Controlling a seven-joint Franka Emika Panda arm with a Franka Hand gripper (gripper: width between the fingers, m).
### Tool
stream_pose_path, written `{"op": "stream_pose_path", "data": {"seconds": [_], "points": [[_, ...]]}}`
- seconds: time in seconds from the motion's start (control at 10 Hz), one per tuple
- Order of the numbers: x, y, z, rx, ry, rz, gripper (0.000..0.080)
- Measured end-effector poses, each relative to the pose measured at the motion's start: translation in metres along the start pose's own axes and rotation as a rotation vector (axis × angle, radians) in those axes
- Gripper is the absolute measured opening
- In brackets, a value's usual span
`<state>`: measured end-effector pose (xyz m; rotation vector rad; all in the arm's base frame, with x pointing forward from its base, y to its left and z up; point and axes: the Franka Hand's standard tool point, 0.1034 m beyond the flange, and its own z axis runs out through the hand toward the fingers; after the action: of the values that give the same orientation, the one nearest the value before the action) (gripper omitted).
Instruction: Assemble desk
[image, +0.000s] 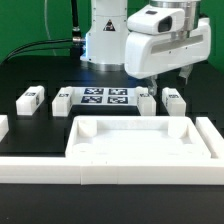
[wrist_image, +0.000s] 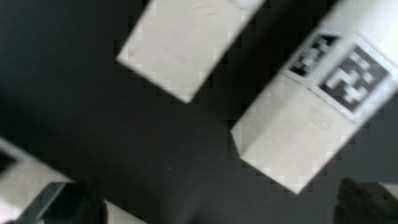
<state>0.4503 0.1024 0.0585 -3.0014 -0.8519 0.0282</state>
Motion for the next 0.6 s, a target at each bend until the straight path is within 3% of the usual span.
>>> {"op": "stream_pose_path", "data": {"seconds": [0.6], "points": [[0.0012,-0.0076,0.0002,0.037,0.002,0.467,0.0649]]}}
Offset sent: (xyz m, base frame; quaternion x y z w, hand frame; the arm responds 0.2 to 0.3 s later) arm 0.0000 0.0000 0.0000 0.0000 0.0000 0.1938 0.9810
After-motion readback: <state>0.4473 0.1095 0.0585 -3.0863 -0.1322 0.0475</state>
